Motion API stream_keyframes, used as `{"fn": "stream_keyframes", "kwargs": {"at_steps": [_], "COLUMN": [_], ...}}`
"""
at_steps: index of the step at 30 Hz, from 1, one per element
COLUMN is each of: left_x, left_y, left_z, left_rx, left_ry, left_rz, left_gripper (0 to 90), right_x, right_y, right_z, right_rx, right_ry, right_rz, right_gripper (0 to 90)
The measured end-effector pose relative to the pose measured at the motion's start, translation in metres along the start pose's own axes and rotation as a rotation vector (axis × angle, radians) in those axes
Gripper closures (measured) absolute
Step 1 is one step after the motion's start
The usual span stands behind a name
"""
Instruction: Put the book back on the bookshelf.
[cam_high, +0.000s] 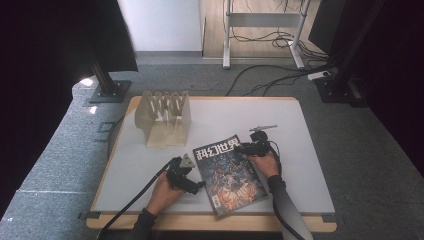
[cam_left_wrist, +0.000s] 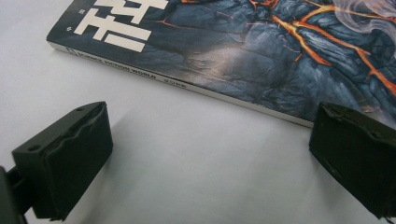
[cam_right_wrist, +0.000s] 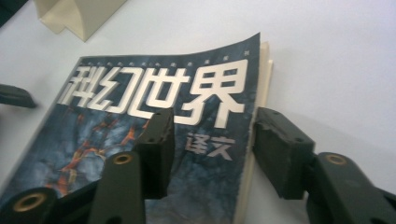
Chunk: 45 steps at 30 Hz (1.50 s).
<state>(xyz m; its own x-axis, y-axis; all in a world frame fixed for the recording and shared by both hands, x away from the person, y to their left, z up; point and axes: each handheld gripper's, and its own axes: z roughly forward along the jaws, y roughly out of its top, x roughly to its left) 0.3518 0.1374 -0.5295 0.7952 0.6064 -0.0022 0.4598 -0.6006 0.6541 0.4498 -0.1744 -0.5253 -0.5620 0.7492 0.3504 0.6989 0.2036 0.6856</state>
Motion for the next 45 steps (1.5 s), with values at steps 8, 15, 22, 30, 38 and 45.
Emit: {"fn": "stream_keyframes", "kwargs": {"at_steps": [8,15,22,30,38,45], "left_x": [0.000,0.000,0.000,0.000,0.000,0.001], "left_y": [0.000,0.000,0.000,0.000,0.000,0.000], "left_z": [0.000,0.000,0.000,0.000,0.000,-0.001], "left_rx": [0.000,0.000,0.000,-0.001,0.003,0.004], "left_ry": [0.000,0.000,0.000,0.000,-0.003,-0.011], "left_rz": [0.000,0.000,0.001,0.000,0.000,0.004], "left_gripper": [0.0,0.0,0.0,0.0,0.0,0.0], "right_x": [0.003,0.008,0.009,0.034,0.073,0.096], "right_y": [-0.006,-0.003,0.007,0.019,0.031,0.037], "right_z": [-0.009,-0.020,-0.003,-0.007,-0.031,-0.045], "right_rx": [0.027,-0.012,0.031,0.062,0.060,0.026], "right_ry": [0.023,0.141,0.066,0.002,-0.010,-0.005], "right_rz": [0.005,0.047,-0.025,-0.198,-0.338,-0.392], "right_gripper": [44.1,52.8,61.8,81.2,81.9,82.3]}}
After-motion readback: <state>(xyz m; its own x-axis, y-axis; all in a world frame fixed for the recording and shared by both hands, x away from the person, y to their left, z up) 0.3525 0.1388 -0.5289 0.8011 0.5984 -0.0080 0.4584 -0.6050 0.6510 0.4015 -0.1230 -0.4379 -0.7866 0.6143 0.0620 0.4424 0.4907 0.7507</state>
